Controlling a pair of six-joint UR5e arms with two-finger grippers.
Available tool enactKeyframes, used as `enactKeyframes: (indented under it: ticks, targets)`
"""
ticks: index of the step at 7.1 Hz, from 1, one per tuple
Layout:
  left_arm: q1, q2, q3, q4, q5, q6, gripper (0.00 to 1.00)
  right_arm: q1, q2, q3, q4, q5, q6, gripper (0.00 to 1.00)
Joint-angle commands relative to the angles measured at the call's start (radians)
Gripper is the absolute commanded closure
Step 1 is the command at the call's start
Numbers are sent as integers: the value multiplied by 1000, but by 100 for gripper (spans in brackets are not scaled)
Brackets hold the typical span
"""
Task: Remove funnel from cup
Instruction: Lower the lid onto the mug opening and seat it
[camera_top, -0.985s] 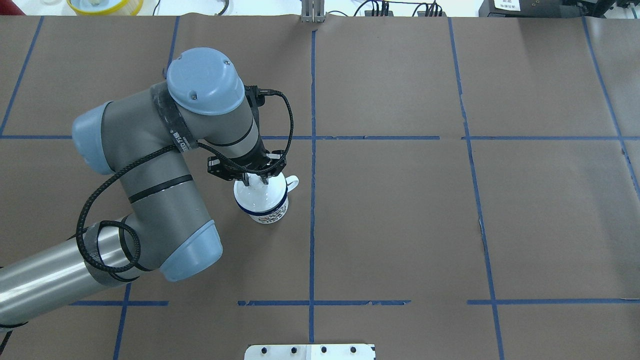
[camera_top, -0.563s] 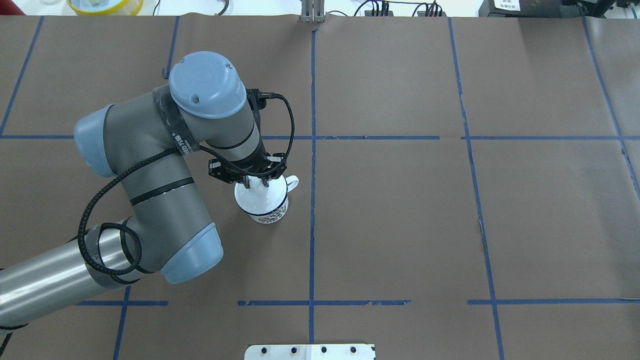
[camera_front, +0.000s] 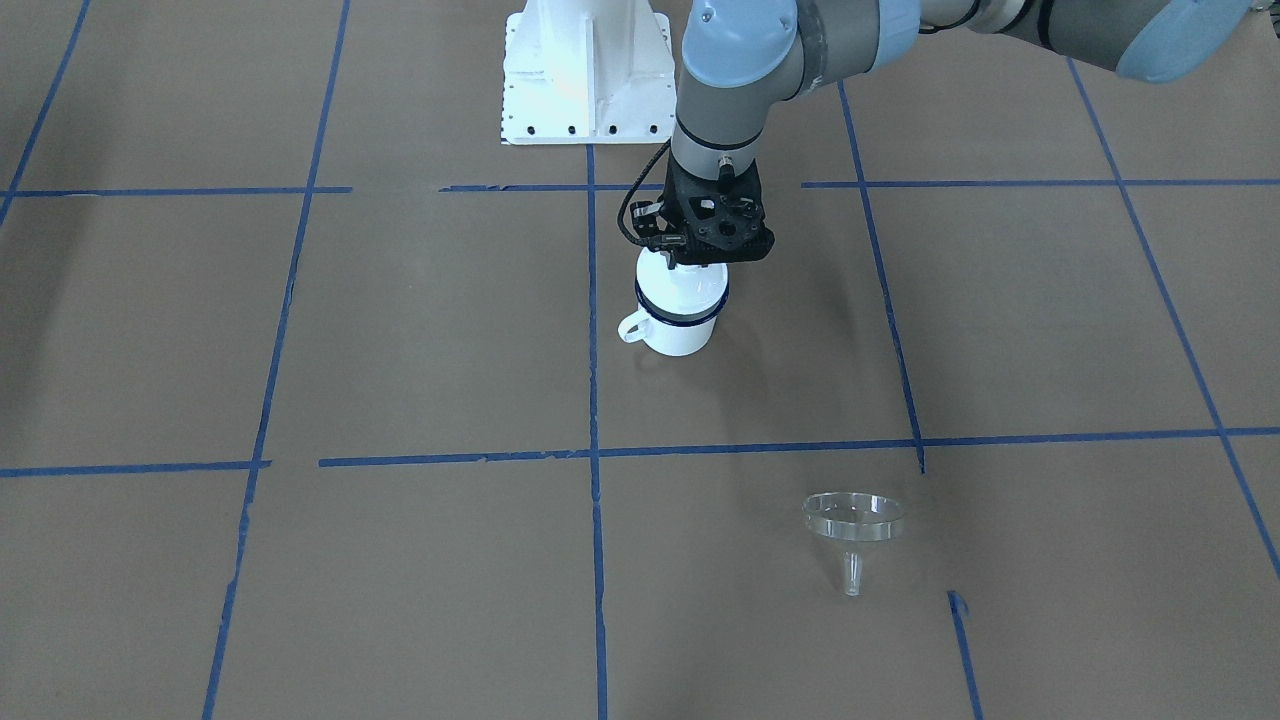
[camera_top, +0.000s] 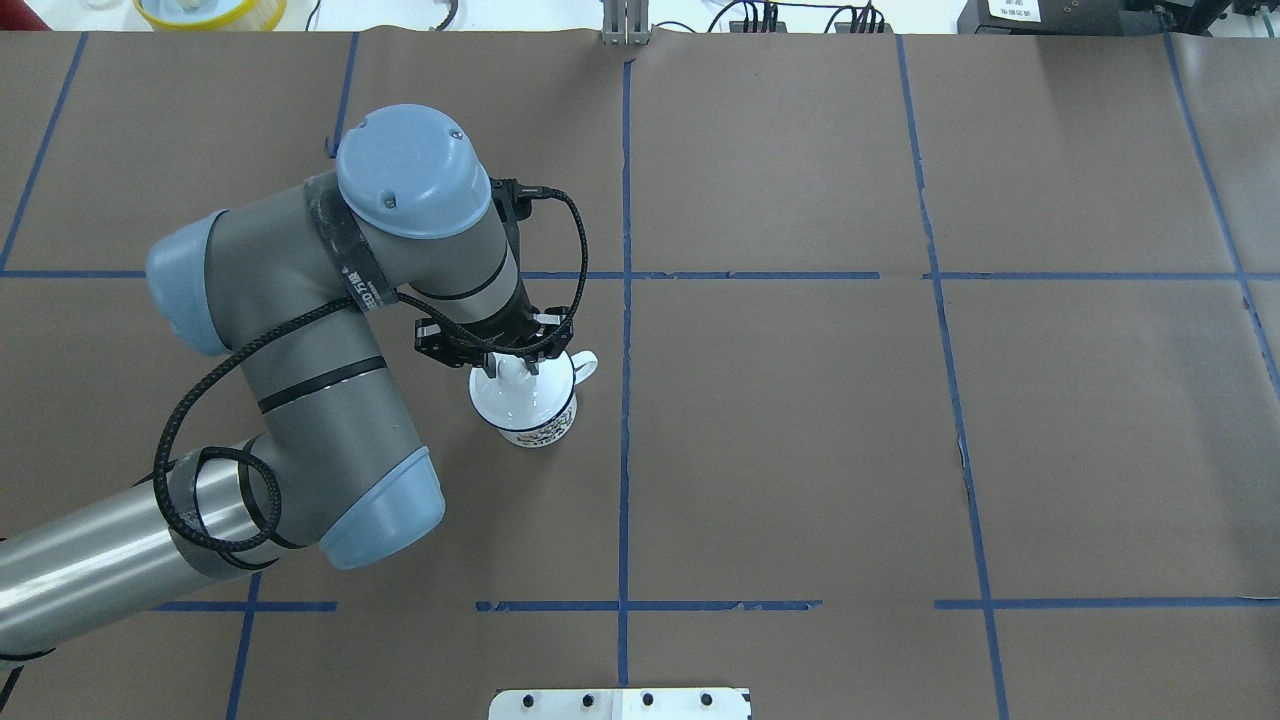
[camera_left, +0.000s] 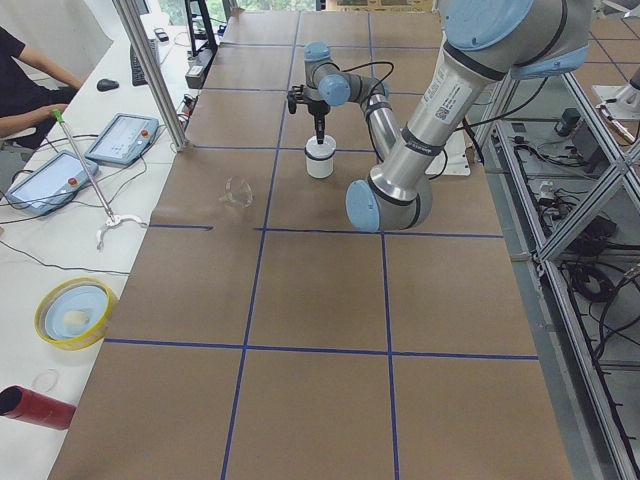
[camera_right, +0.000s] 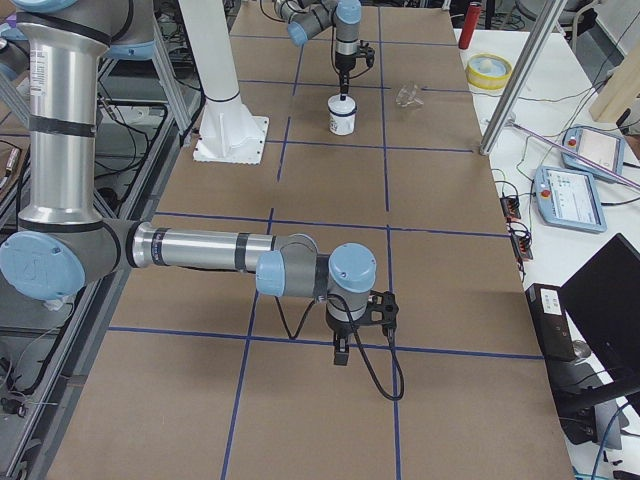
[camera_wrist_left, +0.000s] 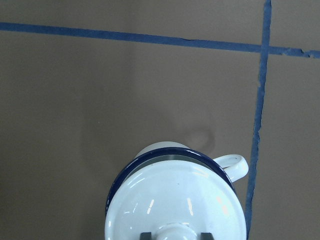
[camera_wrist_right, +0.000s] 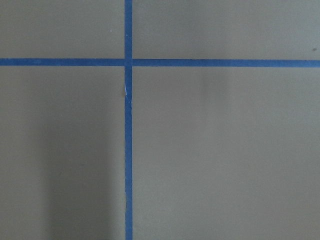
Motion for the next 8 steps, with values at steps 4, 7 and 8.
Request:
enactKeyframes:
  ticks: [4, 7, 8]
  targets:
    - [-1, 2, -10, -1, 0, -1, 0, 0, 0, 0, 0, 0, 0, 0]
    - [20, 1, 4, -39, -8, -8, 0, 0, 0, 0, 0, 0, 0, 0]
    - [42, 1, 7, -43, -8, -18, 0, 0, 0, 0, 0, 0, 0, 0]
